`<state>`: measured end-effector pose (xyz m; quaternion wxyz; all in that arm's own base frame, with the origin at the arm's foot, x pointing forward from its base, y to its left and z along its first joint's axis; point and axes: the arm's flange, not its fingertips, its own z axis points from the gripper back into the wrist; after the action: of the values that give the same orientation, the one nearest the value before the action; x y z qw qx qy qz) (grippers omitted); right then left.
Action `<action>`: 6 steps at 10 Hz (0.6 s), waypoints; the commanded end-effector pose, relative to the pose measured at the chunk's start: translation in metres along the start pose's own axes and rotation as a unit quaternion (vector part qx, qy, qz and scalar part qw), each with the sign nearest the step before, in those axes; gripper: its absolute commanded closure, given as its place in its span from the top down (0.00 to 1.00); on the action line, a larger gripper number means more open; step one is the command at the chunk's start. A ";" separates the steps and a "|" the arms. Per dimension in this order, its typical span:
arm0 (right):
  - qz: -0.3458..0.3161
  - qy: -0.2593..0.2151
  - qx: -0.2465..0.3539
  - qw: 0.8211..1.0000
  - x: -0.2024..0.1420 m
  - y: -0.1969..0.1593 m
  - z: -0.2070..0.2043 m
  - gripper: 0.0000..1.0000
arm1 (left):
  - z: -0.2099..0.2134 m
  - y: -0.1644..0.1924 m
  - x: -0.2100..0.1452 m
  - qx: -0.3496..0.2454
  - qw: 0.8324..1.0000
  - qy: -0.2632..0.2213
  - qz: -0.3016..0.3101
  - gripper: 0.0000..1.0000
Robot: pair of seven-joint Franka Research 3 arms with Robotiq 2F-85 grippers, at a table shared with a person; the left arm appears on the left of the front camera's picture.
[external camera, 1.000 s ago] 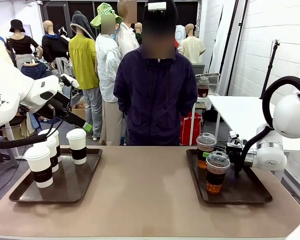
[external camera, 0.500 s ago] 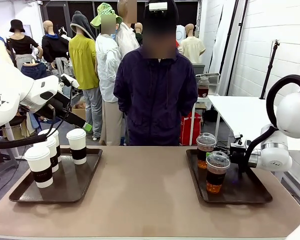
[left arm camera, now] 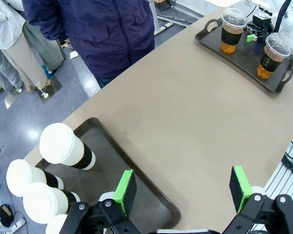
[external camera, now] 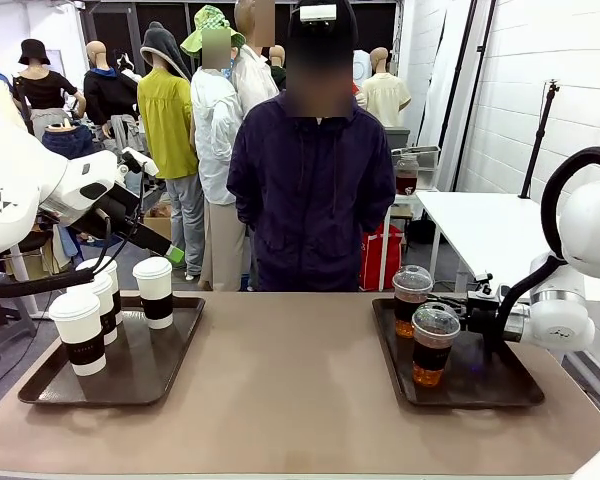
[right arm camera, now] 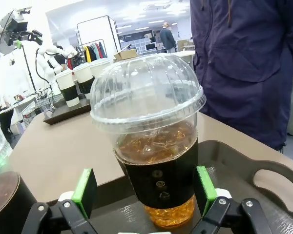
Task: Distribute the coffee onto the tray.
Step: Pick up another iced Americano from the middle of the table and place it on the right Handle tray.
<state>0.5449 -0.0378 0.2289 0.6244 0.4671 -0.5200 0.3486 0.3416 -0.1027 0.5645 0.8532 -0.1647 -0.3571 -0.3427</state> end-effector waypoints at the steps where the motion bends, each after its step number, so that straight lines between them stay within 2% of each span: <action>1: 0.001 0.000 0.002 1.000 0.000 -0.003 -0.002 1.00 | 0.000 0.002 -0.001 -0.004 1.000 -0.001 0.002 1.00; 6: 0.001 0.000 0.002 1.000 0.000 -0.003 -0.002 1.00 | 0.000 0.002 -0.001 -0.004 1.000 -0.001 0.002 1.00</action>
<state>0.5455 -0.0382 0.2281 0.6246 0.4668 -0.5198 0.3489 0.3416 -0.1027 0.5645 0.8532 -0.1647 -0.3571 -0.3427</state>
